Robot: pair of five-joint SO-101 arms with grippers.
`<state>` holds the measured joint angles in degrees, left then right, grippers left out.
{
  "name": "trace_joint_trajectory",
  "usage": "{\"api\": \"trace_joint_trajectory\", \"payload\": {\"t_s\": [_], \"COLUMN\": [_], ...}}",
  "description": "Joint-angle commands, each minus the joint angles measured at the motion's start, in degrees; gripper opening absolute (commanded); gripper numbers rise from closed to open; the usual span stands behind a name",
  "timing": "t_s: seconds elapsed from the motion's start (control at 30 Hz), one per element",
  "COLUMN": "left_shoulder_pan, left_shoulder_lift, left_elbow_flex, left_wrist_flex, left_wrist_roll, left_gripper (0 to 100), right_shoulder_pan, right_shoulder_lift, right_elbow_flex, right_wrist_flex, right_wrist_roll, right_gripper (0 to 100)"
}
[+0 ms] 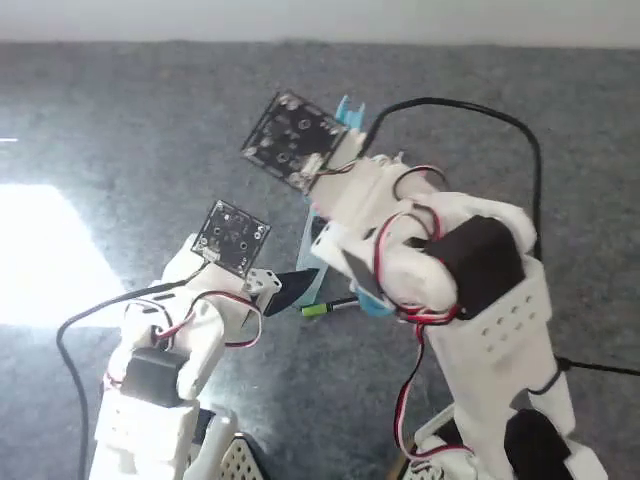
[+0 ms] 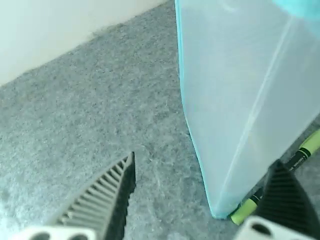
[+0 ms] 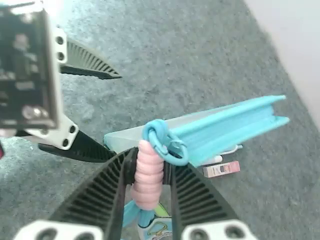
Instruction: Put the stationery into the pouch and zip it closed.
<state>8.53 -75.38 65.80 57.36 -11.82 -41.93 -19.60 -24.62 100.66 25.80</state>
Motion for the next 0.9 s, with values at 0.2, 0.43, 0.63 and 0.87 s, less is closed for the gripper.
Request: {"api": "trace_joint_trajectory", "payload": {"t_s": [0.2, 0.43, 0.63, 0.87], "left_shoulder_pan": [0.53, 5.27, 5.54, -4.13], "left_shoulder_lift": [-1.76, -1.85, -1.85, -1.93], "left_elbow_flex": [0.66, 3.12, 3.30, -4.35], "left_wrist_flex": [-6.15, -8.53, -8.70, -3.52], "left_wrist_roll": [3.08, 8.88, 8.97, 14.33], "left_gripper": [39, 39, 38, 38], "right_shoulder_pan": [-2.24, -2.07, 0.57, 8.84], "right_shoulder_lift": [0.22, 0.22, 0.66, 12.79], "right_elbow_flex": [-2.73, -2.81, -5.45, -19.60], "right_wrist_flex": [-1.89, -4.09, -6.20, -1.54], "right_wrist_roll": [-0.97, -1.14, -6.51, -7.91], "right_gripper": [0.7, 0.7, 0.7, 0.6]}}
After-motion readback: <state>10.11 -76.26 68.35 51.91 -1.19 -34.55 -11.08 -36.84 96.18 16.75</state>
